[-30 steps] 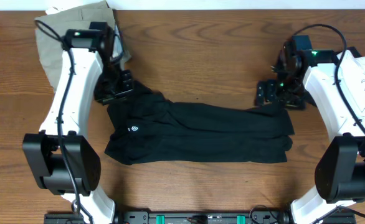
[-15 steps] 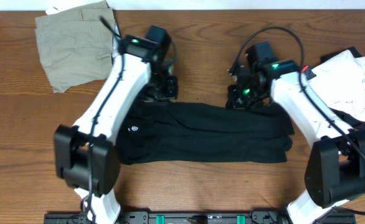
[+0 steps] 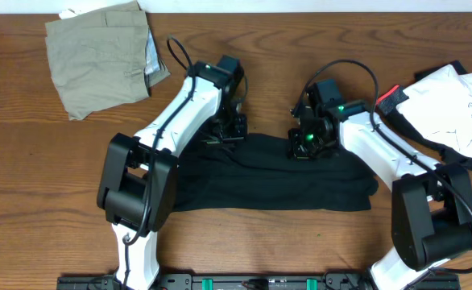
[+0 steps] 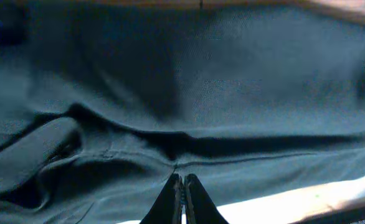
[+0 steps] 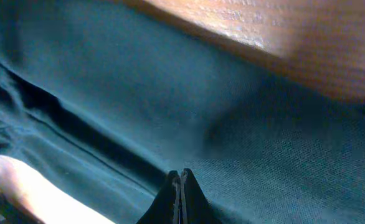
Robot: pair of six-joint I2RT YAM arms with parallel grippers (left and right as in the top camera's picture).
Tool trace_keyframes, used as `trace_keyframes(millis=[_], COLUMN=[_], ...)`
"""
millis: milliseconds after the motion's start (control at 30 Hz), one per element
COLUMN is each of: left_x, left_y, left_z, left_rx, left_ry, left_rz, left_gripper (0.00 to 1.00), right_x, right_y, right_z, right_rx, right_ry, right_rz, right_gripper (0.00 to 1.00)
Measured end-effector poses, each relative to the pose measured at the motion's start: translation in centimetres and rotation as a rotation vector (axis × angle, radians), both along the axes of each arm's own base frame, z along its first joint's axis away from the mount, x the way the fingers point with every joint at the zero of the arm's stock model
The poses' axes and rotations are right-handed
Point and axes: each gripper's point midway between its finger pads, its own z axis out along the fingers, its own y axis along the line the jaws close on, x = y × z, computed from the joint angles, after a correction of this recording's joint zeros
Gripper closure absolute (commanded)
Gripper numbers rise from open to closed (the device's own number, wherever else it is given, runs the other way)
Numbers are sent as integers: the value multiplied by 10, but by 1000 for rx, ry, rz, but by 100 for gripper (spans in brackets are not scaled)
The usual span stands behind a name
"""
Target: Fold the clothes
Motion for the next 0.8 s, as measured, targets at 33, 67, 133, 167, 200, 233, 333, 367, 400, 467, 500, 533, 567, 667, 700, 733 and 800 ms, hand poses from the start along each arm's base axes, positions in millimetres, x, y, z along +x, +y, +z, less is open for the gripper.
trace_keyframes(millis=[33,67,133,167,200,233,333,367,400,467,500,533,567,667,700,733,800], left_x=[-1,-4,-10,-12,-14,-15,-19,-21,-23,-25,-26,-26,-26,-25,-24,-24,-21], left_y=[-1,-1,1,2,3,3,5,6,8,11,13,15,18,28,33,38,49], left_z=[-3,-8,-18,-21,-25,-30,-40,-43,-45,-47,-48,-48,-48,-47,-47,-46,-46], left_rx=[-3,-5,-3,-2,-1,-2,-3,-1,1,7,10,12,14,21,24,27,30], left_ry=[3,7,23,28,31,31,31,35,40,51,57,61,66,84,91,99,110], left_rz=[1,1,3,3,3,4,5,5,7,12,17,22,29,60,74,87,122], left_gripper=[94,94,94,94,94,94,94,94,94,94,94,94,94,94,94,94,94], right_x=[-2,-3,-6,-7,-7,-7,-7,-7,-7,-9,-10,-12,-14,-20,-21,-21,-20], right_y=[-1,-2,-5,-6,-6,-7,-7,-8,-8,-9,-10,-10,-12,-19,-22,-25,-30], right_z=[-2,-5,-8,-10,-10,-10,-11,-11,-11,-13,-14,-16,-17,-24,-25,-27,-28], right_rx=[-3,-8,-22,-26,-28,-31,-36,-38,-39,-43,-44,-47,-52,-80,-89,-96,-105], right_ry=[3,6,12,14,15,15,13,13,14,19,22,28,33,51,55,59,63], right_rz=[-2,-3,-6,-7,-8,-9,-10,-10,-10,-11,-11,-11,-12,-23,-28,-41,-58], right_gripper=[99,99,99,99,99,99,99,99,99,99,99,99,98,98,98,98,98])
